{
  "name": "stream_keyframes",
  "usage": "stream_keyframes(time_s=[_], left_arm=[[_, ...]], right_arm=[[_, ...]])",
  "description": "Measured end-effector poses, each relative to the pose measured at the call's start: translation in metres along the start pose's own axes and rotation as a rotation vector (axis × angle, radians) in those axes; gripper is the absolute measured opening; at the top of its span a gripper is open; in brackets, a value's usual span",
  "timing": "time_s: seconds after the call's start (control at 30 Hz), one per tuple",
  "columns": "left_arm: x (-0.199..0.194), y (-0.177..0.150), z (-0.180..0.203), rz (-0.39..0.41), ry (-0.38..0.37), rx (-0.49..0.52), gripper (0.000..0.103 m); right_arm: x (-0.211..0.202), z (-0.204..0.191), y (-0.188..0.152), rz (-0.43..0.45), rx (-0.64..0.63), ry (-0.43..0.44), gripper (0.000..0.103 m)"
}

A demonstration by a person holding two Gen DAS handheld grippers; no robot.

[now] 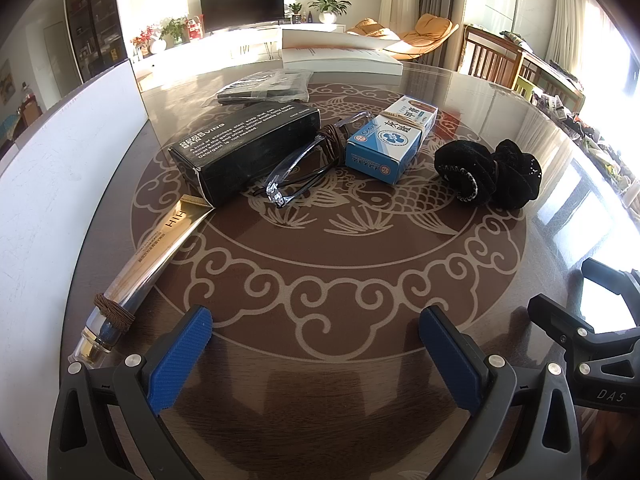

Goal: Organize objects

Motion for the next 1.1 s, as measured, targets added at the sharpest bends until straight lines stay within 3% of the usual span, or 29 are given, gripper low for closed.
stream_keyframes(time_s=[0.07,0.17,0.23,0.33,0.5,0.53,0.67,0.7,0.73,0.77,0.8,0.83,0.9,1.0,1.1], left_arm=[[0.001,0.000,0.001,-0.021,-0.018,0.023,0.103],[-0.010,-0.012,0.003,-0.167,-0.110,0.096,0.103],[-0.031,-0.007,-0.013,-0.147,-0.107,0.055,0.103],[-0.046,0.013,-0.037,-0.078,-0.068,0.074,0.103],[0.009,0.017,-0.068,-0.197,-0.006,0.073,0.103],[0.017,0.015,-0.070,-0.213,-0.006,0.072,0.103],[0.015,0.010,-0.078,-0.155,-0.084,0.019,0.103],[0.010,0.008,-0.078,-0.132,-0.076,0.028,0.089],[0.005,0.007,-0.078,-0.115,-0.055,0.054,0.069],[0.000,0.006,-0.075,-0.099,-0.065,0.071,0.061],[-0.004,0.004,-0.074,-0.088,-0.077,0.075,0.043],[-0.008,0.003,-0.073,-0.081,-0.095,0.070,0.037],[-0.014,-0.004,-0.073,-0.066,-0.128,0.040,0.032],[-0.025,-0.019,-0.072,-0.039,-0.140,0.016,0.031],[-0.029,-0.026,-0.068,-0.021,-0.116,0.049,0.031]], right_arm=[[0.000,0.000,0.000,0.000,0.000,0.000,0.103],[0.000,0.000,0.000,0.000,0.001,0.002,0.103],[0.000,0.000,0.000,0.001,0.001,0.001,0.103],[0.000,0.000,0.001,0.001,0.000,0.000,0.103],[0.000,-0.001,0.001,0.002,0.000,0.002,0.103],[0.000,-0.001,0.001,0.002,0.000,0.002,0.103],[0.001,-0.001,0.001,0.001,0.001,0.001,0.103],[0.000,-0.001,0.001,0.002,0.001,0.002,0.103],[0.000,-0.001,0.001,0.002,0.000,0.002,0.103],[0.000,-0.001,0.001,0.002,0.000,0.002,0.103],[0.000,-0.001,0.001,0.002,0.000,0.002,0.103],[0.000,-0.001,0.001,0.002,0.000,0.003,0.103],[0.000,-0.001,0.001,-0.001,-0.001,0.010,0.103],[-0.003,-0.006,0.005,-0.040,-0.014,0.121,0.103],[-0.006,-0.006,0.036,-0.053,-0.033,0.179,0.103]])
Point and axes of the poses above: each gripper's, at about its wrist camera, not at the fingertips, and x roughly the way its jaws point, z to its right, y to its top, the point moved 9 cm from there along x, roughly the way its jaws point, and after that the axes turned 10 degrees about x, right-handed, at the moved point
